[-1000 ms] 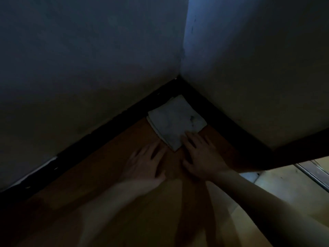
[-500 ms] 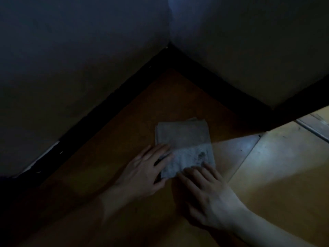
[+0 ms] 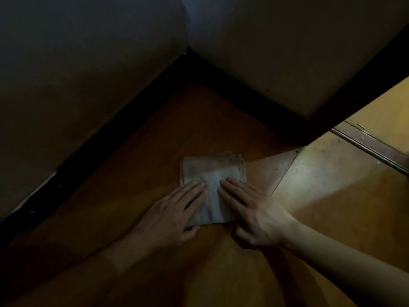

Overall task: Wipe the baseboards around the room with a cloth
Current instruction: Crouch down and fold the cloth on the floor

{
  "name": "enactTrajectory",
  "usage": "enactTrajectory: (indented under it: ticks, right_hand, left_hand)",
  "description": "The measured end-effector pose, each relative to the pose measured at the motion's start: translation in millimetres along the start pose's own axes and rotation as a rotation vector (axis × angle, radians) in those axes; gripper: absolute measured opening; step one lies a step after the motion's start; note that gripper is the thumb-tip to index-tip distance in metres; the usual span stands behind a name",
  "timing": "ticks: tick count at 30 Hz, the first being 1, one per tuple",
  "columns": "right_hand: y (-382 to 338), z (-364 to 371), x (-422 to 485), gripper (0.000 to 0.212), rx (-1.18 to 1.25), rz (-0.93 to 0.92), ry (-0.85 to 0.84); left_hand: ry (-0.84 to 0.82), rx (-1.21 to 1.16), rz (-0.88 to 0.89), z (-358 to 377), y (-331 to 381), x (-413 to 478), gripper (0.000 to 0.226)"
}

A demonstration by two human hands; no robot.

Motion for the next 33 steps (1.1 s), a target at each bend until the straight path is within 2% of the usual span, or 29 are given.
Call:
enactTrajectory:
  ticks: [4, 8, 11, 14, 17, 19, 21, 23, 25, 30, 33]
  right_hand:
    - [-4, 7, -7, 0.094, -0.014, -0.013, 0.042]
    - [-8, 10, -5, 0.085, 0.001, 0.028, 0.106]
    - [-7, 10, -7, 0.084, 0.010, -0.007, 0.154]
    - [-2, 3, -11, 0.071, 0.017, -0.040, 0.243]
    - [7, -3, -14, 0.058, 0.240, 0.034, 0.211]
    - [13, -11, -12, 0.043, 0.398, 0.089, 0.236]
    - [19, -19, -6, 0.029, 0.501, 0.143, 0.302]
    - [24, -22, 3, 0.021, 0.590, 0.205, 0.354]
    - [30, -21, 13, 0.022, 0.659, 0.311, 0.358]
    - [45, -17, 32, 0.035, 0.575, 0.549, 0.303]
    - [43, -23, 39, 0.036, 0.466, 0.570, 0.364]
  left_hand:
    - [0.051, 0.064, 0.021, -6, 6, -1, 0.081]
    - [0.067, 0.059, 0.004, -7, 11, 2, 0.078]
    - [0.077, 0.047, 0.054, -6, 7, 1, 0.090]
    - [0.132, -0.064, 0.055, -3, 1, -2, 0.086]
    - [0.252, -0.359, 0.021, 1, -4, -7, 0.062]
    - [0.234, -0.576, -0.084, -1, -7, -13, 0.041]
    - [0.154, -0.730, -0.296, -4, -12, -16, 0.020]
    - [0.153, -0.939, -0.459, -7, -14, -12, 0.013]
    - [0.204, -1.052, -0.580, -10, -18, -4, 0.012]
    - [0.196, -1.039, -0.799, -6, -25, 7, 0.021]
    - [0.232, -0.820, -0.834, -10, -25, 12, 0.015]
Point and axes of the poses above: each hand's wrist, its own x-axis towards the middle knuckle, its own z-axis out of the palm, y = z × x, the point moved 3 cm from there along x, towards the middle knuckle, and after that the axes turned 2 degrees about x, right-handed, at the moved point
